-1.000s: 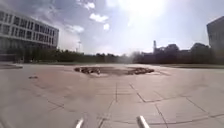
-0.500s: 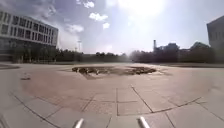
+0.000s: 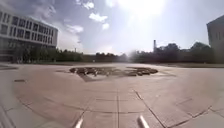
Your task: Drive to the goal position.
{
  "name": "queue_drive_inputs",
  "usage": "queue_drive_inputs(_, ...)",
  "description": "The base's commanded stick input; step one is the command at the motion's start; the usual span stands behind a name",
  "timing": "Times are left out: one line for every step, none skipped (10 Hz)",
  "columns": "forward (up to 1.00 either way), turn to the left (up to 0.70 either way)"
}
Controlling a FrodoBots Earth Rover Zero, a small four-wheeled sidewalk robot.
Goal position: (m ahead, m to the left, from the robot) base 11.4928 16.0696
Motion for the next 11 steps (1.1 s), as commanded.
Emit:
queue_drive_inputs(0.70, 0.07)
queue_drive_inputs(0.70, 0.04)
queue_drive_inputs(0.70, 0.03)
queue_drive_inputs(0.70, 0.03)
queue_drive_inputs(0.70, 0.03)
queue_drive_inputs(0.70, 0.04)
queue_drive_inputs(0.70, 0.07)
queue_drive_inputs(0.70, 0.31)
queue_drive_inputs(0.70, 0.35)
queue_drive_inputs(0.70, 0.05)
queue_drive_inputs(0.70, 0.01)
